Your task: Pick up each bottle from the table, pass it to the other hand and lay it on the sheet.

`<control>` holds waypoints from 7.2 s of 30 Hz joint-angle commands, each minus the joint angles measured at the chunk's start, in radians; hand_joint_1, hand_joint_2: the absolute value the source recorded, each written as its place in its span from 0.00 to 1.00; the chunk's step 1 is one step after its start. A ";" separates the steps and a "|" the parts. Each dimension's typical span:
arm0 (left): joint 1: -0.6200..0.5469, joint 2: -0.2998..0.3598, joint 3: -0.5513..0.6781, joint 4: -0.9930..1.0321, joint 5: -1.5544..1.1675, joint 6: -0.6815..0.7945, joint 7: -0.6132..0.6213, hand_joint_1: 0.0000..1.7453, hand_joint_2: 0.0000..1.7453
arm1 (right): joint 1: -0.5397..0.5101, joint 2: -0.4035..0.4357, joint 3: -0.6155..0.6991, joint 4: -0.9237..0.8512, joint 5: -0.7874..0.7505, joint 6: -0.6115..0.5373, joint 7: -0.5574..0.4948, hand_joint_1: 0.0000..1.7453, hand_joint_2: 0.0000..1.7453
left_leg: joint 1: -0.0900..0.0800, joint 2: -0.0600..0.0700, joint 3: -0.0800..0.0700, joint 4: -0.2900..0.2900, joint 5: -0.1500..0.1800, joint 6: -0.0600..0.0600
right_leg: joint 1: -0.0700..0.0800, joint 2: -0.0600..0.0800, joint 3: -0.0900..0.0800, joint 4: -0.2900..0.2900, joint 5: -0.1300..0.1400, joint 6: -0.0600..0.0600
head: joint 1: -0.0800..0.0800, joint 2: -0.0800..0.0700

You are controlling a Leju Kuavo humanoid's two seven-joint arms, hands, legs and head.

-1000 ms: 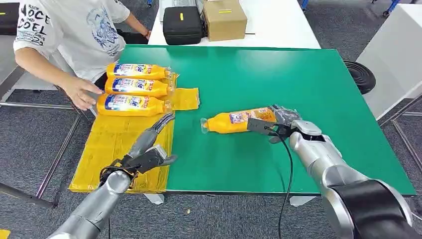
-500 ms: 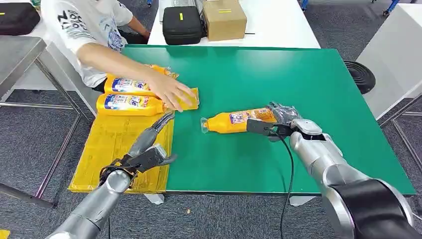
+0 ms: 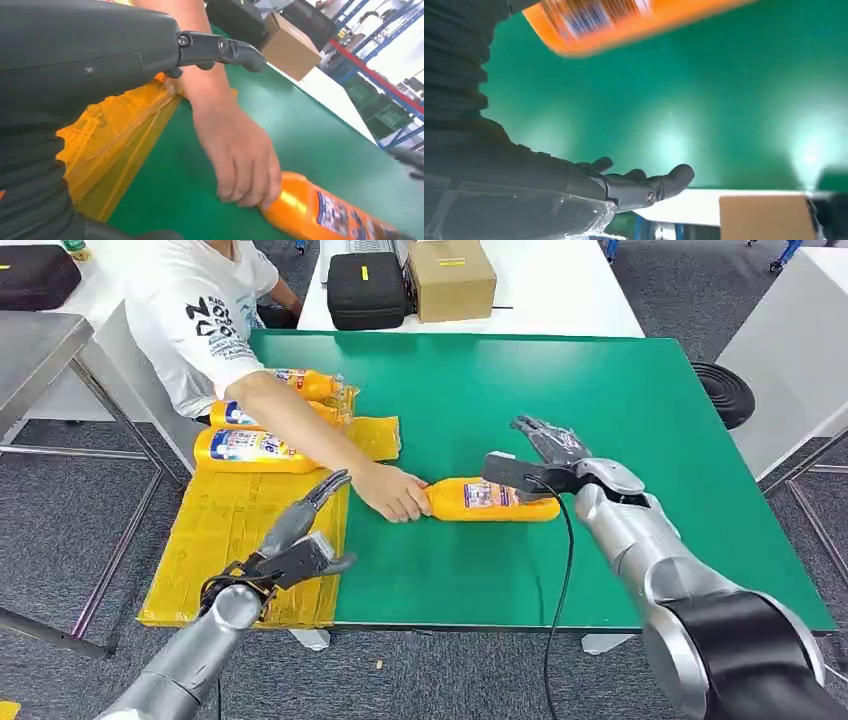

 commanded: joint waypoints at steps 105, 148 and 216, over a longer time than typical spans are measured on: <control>0.145 -0.040 0.281 -0.121 0.321 -0.054 0.034 0.00 1.00 | 0.321 0.150 -0.076 -0.232 -0.361 -0.334 -0.257 1.00 1.00 | 0.001 0.001 0.002 -0.001 -0.001 0.000 | 0.002 0.000 0.001 -0.001 -0.001 -0.002 | 0.000 0.000; 0.016 -0.104 0.062 0.013 0.730 -0.596 0.033 0.00 1.00 | 0.473 0.295 0.123 -0.384 -0.658 0.034 -0.333 1.00 1.00 | 0.001 0.000 0.004 0.000 -0.002 -0.001 | 0.003 -0.002 0.003 -0.001 -0.002 -0.003 | 0.000 0.000; 0.004 -0.101 0.070 0.008 0.891 -0.672 -0.007 0.00 1.00 | 0.405 0.326 0.326 -0.191 -0.651 0.140 -0.333 1.00 1.00 | 0.002 -0.001 0.002 0.000 -0.001 -0.001 | 0.003 -0.003 0.002 -0.001 -0.002 -0.003 | 0.000 0.000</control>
